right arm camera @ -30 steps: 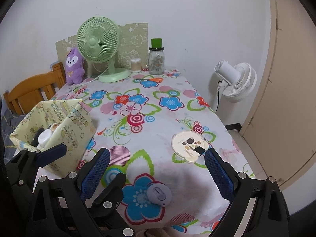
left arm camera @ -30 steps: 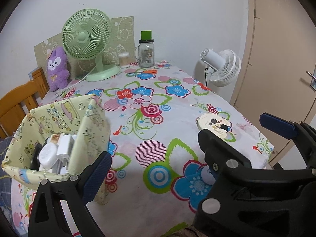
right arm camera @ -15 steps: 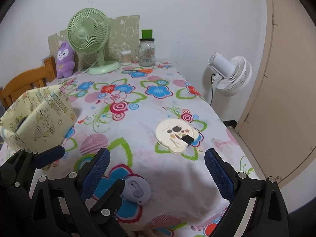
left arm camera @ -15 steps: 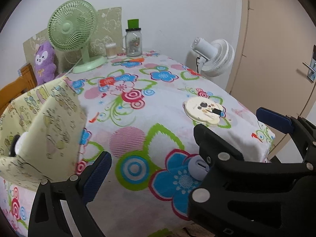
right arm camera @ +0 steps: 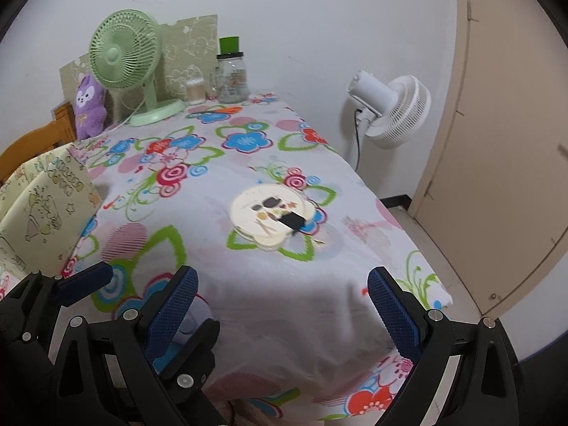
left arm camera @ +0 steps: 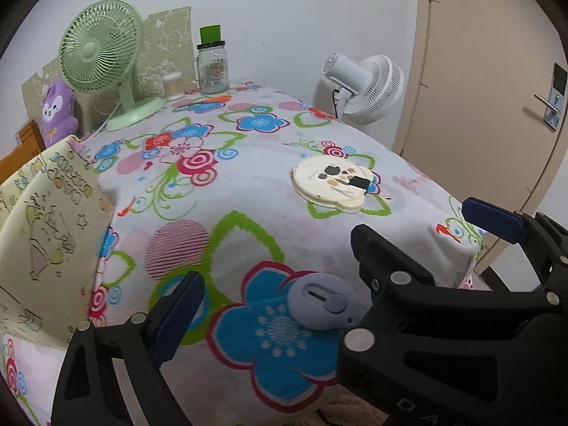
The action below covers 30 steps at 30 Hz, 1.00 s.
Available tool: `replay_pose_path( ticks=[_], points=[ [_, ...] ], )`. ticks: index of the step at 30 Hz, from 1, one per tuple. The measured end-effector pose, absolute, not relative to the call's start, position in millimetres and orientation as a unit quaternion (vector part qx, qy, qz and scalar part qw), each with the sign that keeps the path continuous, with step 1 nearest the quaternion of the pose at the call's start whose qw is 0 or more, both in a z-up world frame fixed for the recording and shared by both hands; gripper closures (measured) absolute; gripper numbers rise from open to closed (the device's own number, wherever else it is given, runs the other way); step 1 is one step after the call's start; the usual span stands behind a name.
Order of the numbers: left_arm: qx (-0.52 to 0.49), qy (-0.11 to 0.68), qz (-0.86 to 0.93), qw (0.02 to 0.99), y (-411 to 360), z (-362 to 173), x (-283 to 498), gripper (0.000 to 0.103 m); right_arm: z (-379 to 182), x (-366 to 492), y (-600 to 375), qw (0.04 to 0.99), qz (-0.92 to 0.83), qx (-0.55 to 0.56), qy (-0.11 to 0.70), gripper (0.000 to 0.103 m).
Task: Organize rigid objects
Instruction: 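Grasp the grey-blue oval device on the tablecloth with the left tool, then grasp the cream round coaster by its rim with the right tool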
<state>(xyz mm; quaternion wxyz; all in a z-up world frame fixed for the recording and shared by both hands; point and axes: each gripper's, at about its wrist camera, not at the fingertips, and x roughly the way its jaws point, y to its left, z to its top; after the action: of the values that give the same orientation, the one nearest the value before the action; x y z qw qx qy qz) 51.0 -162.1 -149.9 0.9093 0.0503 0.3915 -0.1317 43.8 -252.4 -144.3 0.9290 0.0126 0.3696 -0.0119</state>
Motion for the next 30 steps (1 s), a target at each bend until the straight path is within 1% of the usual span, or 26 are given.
replay_pose_path(
  ticks=[2,4,5,7,12,13,15,16,17,18,30],
  points=[
    [0.051,0.392,-0.128,0.910,-164.7,-152.8,52.0,0.010,-146.7,43.7,-257.0,0.928,-0.018,0.013,0.372,0.005],
    [0.050,0.393,-0.127,0.909,-165.1,-155.2,52.9,0.015,-150.0,43.7,-261.6,0.927,-0.023,0.017,0.374,0.005],
    [0.049,0.397,-0.125,0.908,-165.6,-157.1,54.0,0.016,-151.9,43.8,-263.7,0.926,-0.025,0.018,0.377,0.005],
    [0.048,0.402,-0.126,0.906,-166.4,-159.6,54.9,0.023,-156.0,44.8,-267.7,0.923,-0.029,0.023,0.383,0.005],
    [0.047,0.403,-0.120,0.906,-168.6,-162.7,53.7,0.026,-161.9,45.4,-270.6,0.920,-0.030,0.025,0.390,0.005],
    [0.047,0.402,-0.119,0.907,-168.7,-162.4,53.5,0.031,-162.3,45.9,-270.7,0.920,-0.030,0.024,0.390,0.005],
    [0.047,0.401,-0.119,0.907,-169.0,-161.3,52.9,0.037,-162.6,47.5,-270.9,0.920,-0.029,0.025,0.390,0.005],
    [0.054,0.402,-0.120,0.906,-170.5,-160.8,52.3,0.042,-162.8,48.2,-270.9,0.920,-0.029,0.025,0.390,0.005],
    [0.062,0.400,-0.124,0.906,-172.3,-160.0,51.3,0.048,-163.0,48.7,-271.0,0.920,-0.029,0.025,0.390,0.005],
    [0.073,0.398,-0.128,0.906,-175.3,-158.6,49.1,0.058,-163.2,49.5,-270.8,0.920,-0.028,0.024,0.391,0.005],
    [0.060,0.404,-0.116,0.906,-167.3,-157.7,60.9,0.059,-164.2,61.0,-266.4,0.919,-0.025,0.028,0.393,0.005]
  ],
)
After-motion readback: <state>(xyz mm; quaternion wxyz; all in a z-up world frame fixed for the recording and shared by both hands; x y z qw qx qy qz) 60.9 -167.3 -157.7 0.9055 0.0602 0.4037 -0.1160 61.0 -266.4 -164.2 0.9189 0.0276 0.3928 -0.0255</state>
